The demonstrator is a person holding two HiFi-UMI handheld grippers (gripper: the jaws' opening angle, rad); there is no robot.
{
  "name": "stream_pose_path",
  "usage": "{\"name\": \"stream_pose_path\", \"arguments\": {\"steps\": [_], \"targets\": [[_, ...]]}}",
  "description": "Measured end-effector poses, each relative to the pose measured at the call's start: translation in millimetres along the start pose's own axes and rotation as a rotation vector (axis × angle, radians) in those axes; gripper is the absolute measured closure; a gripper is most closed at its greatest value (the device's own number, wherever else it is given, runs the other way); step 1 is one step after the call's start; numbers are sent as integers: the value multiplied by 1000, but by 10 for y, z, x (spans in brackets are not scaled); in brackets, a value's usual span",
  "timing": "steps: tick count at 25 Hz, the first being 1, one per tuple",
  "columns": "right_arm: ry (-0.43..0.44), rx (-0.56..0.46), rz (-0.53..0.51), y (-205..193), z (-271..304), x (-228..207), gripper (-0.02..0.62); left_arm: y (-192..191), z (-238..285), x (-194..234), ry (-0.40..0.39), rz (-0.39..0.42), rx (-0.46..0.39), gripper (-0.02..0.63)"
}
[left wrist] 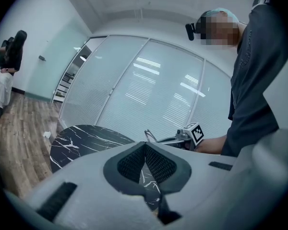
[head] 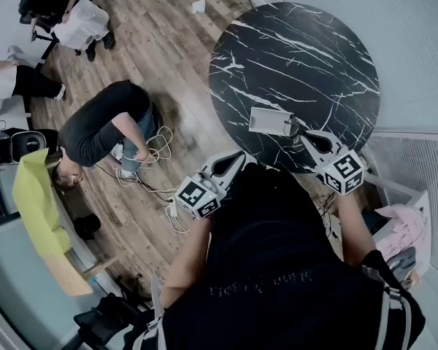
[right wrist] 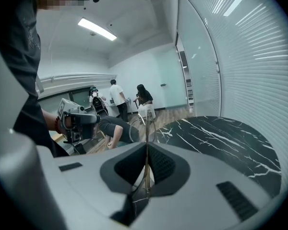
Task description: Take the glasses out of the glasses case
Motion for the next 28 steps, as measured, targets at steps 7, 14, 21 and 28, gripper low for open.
{"name": "stream_pose_path", "arguments": {"steps": [7,14,21,28], "targets": [[-19,-65,33,-54,-235,69,560,11,22,-48,-7,-6,-11,586],[-37,-115,63,-123,-395,93,560,49,53,-159,-19,-8,-10,586],[-64,-179,125,-189,-551,77,560,53,143,-228,-45,-9,-1,586],[-65,-190,151,-257,-610,69,560,93,186,-234,-39,-6,-17,586]]}}
Point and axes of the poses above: the fingertips, and each gripper's own axes: z forward along the fingers, x to its left, y out of its top, the point moved 5 cm from there along -z, backward along the fingers, and after that the axes turned 10 degrees about y, right-handed, at the moved point
